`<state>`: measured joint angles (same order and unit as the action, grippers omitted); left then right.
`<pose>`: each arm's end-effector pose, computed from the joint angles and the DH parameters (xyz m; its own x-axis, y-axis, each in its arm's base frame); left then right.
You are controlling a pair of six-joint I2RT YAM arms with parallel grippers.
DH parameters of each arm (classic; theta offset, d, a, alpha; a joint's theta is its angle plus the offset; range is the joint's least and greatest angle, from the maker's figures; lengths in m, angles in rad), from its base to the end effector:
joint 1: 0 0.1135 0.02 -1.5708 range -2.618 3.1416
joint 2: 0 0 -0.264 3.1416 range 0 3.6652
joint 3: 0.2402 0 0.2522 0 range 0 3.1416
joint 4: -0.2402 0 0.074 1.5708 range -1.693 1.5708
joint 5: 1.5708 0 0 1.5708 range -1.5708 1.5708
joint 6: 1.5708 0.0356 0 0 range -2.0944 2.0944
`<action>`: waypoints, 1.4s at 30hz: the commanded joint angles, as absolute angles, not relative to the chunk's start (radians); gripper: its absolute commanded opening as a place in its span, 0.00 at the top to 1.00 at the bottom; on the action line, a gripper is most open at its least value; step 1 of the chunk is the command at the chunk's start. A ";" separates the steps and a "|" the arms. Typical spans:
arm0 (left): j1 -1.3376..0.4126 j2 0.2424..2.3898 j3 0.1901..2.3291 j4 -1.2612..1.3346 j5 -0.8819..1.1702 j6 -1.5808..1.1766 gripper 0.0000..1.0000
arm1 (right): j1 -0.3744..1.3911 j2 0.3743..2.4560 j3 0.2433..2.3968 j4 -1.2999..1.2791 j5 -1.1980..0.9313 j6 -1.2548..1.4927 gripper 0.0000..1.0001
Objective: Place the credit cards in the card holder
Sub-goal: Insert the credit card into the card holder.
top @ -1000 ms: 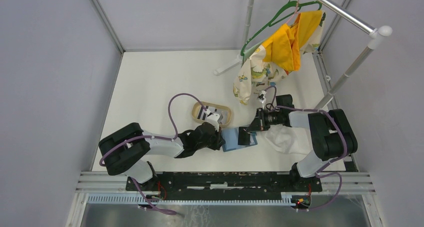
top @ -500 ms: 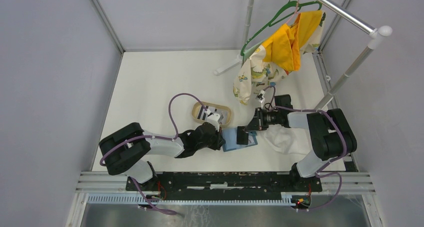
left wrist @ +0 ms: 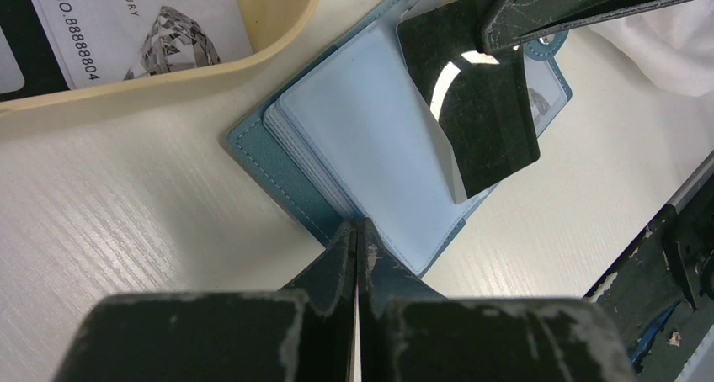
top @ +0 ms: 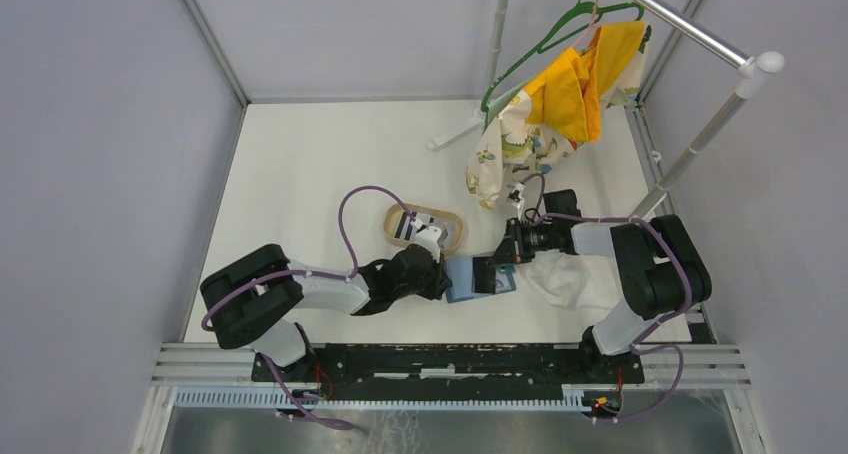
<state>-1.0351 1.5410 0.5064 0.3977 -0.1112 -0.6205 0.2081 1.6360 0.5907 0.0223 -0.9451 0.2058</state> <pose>0.1447 -0.2360 0.1324 -0.7174 0.0765 -0.6925 0.4818 0.7725 -0.4138 0.2498 0.0822 0.1142 -0.9268 -0.0734 -0.3684 -0.3521 0.5116 0.7838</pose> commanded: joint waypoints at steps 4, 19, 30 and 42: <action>-1.045 1.556 0.536 0.407 -0.121 -0.574 0.98 | 0.234 1.670 0.639 -0.028 -0.865 0.181 1.00; -1.045 1.551 0.541 0.405 -0.121 -0.565 0.98 | 0.237 1.695 0.663 -0.040 -0.821 0.265 0.97; -1.048 1.551 0.546 0.407 -0.115 -0.561 0.98 | 0.258 1.713 0.683 -0.047 -0.800 0.285 0.89; -1.048 1.563 0.558 0.415 -0.106 -0.560 0.98 | 0.309 1.756 0.723 -0.064 -0.835 0.260 0.84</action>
<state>-1.0386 1.5455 0.5171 0.3901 -0.1104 -0.5995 0.2909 1.7214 0.6930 -0.0479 -0.8818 0.2932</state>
